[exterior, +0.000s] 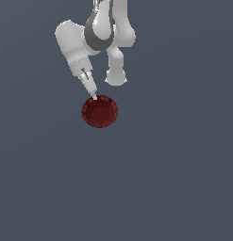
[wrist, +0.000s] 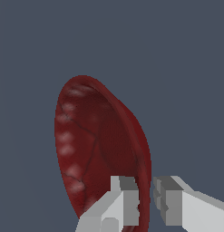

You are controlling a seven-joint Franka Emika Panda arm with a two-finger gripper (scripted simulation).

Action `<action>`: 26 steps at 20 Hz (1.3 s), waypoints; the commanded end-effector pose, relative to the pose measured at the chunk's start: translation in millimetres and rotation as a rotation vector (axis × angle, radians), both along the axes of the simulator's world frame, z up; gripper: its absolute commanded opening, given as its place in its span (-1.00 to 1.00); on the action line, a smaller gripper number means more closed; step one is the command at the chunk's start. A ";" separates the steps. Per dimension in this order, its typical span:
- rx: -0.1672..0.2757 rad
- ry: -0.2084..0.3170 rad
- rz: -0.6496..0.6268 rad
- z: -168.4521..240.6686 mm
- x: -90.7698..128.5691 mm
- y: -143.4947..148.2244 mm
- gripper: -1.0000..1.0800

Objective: Pick up the object and move it to a goal position.

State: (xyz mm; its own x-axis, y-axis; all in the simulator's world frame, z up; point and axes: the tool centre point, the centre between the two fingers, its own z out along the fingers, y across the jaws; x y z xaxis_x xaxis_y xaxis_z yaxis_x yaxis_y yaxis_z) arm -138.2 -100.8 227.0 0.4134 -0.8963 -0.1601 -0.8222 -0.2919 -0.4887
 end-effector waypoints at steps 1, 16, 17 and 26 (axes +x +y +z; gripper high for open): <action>-0.003 -0.001 -0.001 23.7 -1.4 2.9 -1.00; -0.002 -0.004 0.000 143.1 -6.5 19.4 -1.00; -0.001 -0.004 0.000 147.8 -6.6 20.0 -1.00; 0.003 -0.005 0.002 161.8 -5.9 21.9 -1.00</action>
